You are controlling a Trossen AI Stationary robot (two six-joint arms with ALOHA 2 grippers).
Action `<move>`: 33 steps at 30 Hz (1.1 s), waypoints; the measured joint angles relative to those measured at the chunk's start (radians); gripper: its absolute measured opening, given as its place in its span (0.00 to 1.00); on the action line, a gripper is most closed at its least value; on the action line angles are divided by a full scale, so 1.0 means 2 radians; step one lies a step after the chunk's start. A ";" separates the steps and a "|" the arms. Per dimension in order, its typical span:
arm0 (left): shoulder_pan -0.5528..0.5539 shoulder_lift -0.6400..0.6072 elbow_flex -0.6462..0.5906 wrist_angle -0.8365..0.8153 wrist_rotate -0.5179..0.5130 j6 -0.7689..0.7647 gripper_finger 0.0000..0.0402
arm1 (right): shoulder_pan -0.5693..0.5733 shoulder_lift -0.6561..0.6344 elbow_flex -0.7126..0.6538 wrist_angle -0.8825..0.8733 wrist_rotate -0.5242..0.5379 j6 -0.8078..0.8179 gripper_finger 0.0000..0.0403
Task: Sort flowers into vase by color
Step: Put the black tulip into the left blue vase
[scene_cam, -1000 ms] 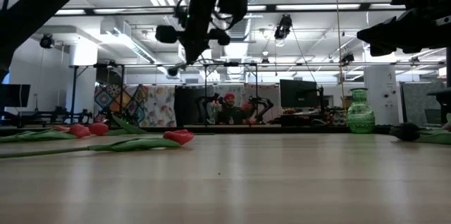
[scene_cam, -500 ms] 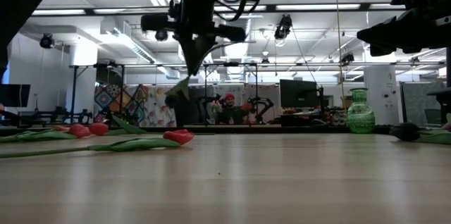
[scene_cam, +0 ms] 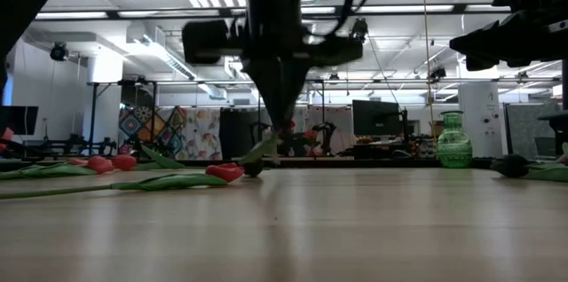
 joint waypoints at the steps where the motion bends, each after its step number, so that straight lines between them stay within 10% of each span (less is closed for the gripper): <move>1: 0.000 0.006 -0.003 0.012 0.012 0.000 0.00 | 0.000 0.000 0.000 0.000 0.000 0.000 0.04; 20: 0.069 0.016 -0.014 0.023 0.031 0.062 0.52 | 0.000 0.000 0.000 0.000 0.000 0.000 0.04; 33: 0.123 0.016 -0.067 -0.007 0.065 0.055 0.31 | 0.000 0.000 0.000 0.000 0.000 0.000 0.04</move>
